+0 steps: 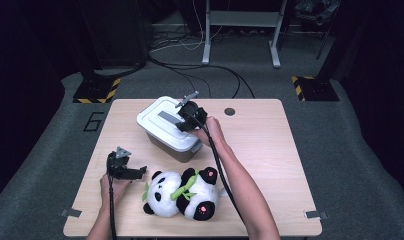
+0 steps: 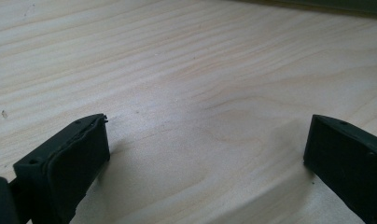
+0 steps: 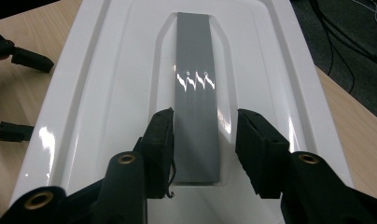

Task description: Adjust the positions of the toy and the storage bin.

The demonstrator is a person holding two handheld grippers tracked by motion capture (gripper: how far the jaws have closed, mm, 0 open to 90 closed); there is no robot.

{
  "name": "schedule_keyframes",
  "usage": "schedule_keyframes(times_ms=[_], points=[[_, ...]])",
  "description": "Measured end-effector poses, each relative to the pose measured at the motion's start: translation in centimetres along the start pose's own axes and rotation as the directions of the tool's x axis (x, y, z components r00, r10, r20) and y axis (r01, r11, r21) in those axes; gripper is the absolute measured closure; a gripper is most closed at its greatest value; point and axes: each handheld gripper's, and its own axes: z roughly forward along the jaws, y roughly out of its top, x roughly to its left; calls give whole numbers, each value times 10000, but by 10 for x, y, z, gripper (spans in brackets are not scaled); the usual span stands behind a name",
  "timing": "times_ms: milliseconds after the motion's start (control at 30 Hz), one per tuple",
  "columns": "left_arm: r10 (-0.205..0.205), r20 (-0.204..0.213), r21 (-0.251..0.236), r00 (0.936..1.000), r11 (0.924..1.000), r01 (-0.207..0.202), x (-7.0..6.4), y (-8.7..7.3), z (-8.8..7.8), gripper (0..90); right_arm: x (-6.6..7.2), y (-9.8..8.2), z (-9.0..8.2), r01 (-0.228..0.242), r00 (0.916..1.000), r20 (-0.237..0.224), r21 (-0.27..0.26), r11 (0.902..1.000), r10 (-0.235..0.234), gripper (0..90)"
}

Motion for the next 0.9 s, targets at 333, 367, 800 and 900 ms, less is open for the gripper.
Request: schedule_keyframes(times_ms=[333,367,800,900], points=[[9,4,4,10000,10000,-9,0,0,0,0,-3,-3,-2,63,9992,-399,63,10000,-61,670],[8,6,16,10000,10000,-8,0,0,0,0,-4,-4,-3,30,9992,-409,67,10000,-27,670],[17,2,38,10000,10000,-17,0,0,0,0,-23,-25,-21,-120,9991,-402,-4,9999,120,671],[8,-16,-17,10000,10000,-8,0,0,0,0,-26,-31,-25,-86,9989,-460,-60,9999,83,671]])
